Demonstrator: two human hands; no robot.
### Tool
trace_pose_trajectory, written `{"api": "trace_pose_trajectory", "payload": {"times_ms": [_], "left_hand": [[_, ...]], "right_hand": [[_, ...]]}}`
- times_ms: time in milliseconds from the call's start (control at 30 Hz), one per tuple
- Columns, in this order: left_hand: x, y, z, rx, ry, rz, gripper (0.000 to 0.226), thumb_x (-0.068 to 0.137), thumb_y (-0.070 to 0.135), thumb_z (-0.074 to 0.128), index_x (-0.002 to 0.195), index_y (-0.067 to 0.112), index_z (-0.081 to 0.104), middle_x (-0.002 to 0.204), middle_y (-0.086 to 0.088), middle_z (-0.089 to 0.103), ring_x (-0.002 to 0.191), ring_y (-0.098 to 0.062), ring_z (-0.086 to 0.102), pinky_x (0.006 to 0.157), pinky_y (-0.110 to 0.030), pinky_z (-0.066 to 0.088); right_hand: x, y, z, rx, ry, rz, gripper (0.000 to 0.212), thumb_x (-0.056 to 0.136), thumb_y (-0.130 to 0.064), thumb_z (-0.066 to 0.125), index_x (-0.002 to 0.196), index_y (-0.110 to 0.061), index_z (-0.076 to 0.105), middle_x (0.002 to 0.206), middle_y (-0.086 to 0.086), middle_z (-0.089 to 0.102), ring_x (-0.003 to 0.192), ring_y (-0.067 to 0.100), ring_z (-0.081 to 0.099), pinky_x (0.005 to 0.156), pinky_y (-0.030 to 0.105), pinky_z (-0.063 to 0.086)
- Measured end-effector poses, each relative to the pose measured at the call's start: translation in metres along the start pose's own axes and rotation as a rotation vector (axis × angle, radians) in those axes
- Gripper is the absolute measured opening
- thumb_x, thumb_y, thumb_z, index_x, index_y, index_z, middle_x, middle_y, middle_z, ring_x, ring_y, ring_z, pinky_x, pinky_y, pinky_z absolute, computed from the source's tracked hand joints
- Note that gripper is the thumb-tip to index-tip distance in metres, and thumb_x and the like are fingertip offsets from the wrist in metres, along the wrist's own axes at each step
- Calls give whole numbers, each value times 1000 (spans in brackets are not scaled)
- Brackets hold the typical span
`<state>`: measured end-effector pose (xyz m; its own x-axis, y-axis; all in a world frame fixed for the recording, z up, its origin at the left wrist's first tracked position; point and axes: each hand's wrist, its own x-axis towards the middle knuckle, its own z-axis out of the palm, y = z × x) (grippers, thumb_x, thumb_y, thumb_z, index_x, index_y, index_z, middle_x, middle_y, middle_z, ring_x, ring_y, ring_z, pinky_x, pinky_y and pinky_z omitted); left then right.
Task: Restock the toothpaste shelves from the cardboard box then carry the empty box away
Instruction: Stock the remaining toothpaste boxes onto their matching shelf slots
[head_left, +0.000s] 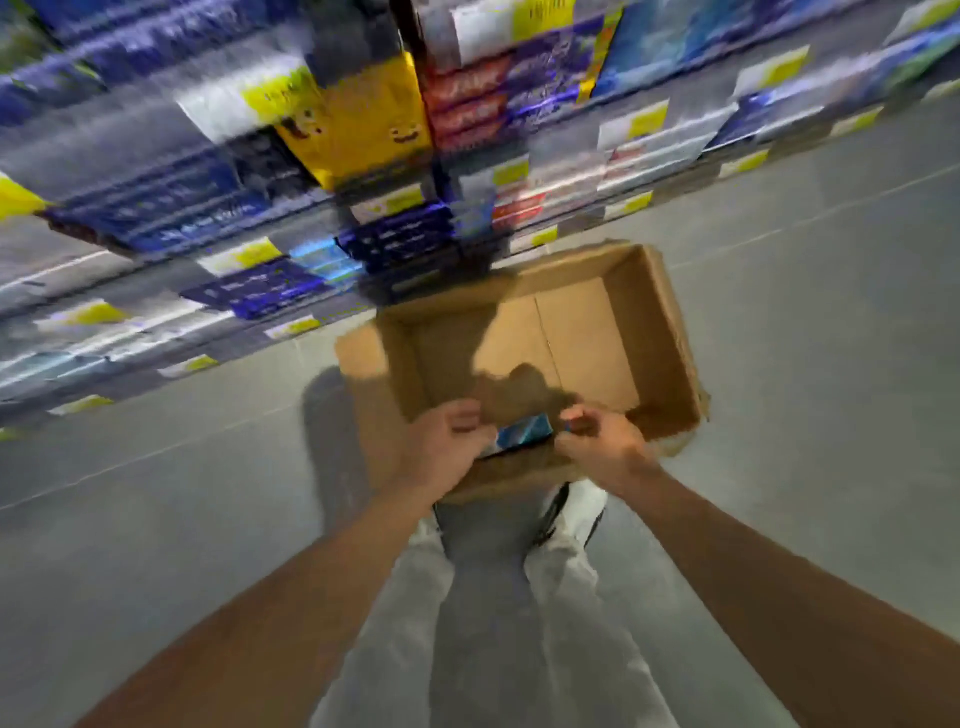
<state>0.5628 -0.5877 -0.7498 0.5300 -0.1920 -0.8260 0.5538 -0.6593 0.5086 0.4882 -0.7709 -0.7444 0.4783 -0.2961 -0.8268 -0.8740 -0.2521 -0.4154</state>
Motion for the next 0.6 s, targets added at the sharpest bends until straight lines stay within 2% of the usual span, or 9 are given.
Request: {"api": "trace_pose_trajectory", "payload": {"times_ms": [67,133,167,233,300,400,500,600], "left_hand": [[34,-26,16,-28,0,-64,40,86,19,72,123,10,60,111,-2,64,101,-16,60,81,-17,49],[64,-48,29,-4,-1,-101,41,87,25,72,124,11,61,109,1,65,98,-13,61,80,-18,50],[79,-61,34,18,-14,-113,40,88,30,70,124,16,61,110,5,65,97,-10,60,78,-15,48],[110,-85,43,65,-17,-149,36,89,35,67,122,24,61,115,11,65,99,-7,58,73,-7,40],[140,-108,51,60,-2,-202,41,86,41,69,123,24,61,122,8,64,107,-11,58,83,-17,41],[178,-138,63,39,32,-273,47,88,43,66,129,23,56,127,5,59,112,-16,56,93,-31,45],[208,-161,73,-11,54,-347,47,93,36,62,136,22,49,125,4,54,112,-18,53,90,-30,42],[229,-176,83,-87,39,-397,50,93,33,62,139,20,45,125,0,53,103,-15,50,86,-30,41]], "right_hand": [[38,22,17,-23,-41,9,20,89,-23,65,108,-24,59,109,-4,61,94,11,54,65,20,39],[73,39,32,-91,-81,11,23,92,-29,62,115,-25,56,107,-6,57,94,9,52,59,15,36],[91,48,39,-109,-93,18,24,93,-32,61,116,-25,56,108,-6,58,94,9,52,60,15,37],[127,66,53,-113,-104,28,26,93,-34,61,116,-23,57,111,-3,60,99,12,54,75,22,46],[162,83,66,-173,-124,45,26,94,-34,60,115,-20,56,110,-1,59,104,16,55,89,31,46],[208,103,84,-176,-127,89,30,92,-31,61,119,-17,56,115,4,60,109,23,56,85,32,43],[241,116,102,-139,-142,150,39,92,-26,61,130,-17,54,122,6,59,109,23,55,82,30,41],[263,126,115,-136,-160,171,49,89,-25,65,135,-16,48,127,8,57,105,20,54,81,28,42]]}}
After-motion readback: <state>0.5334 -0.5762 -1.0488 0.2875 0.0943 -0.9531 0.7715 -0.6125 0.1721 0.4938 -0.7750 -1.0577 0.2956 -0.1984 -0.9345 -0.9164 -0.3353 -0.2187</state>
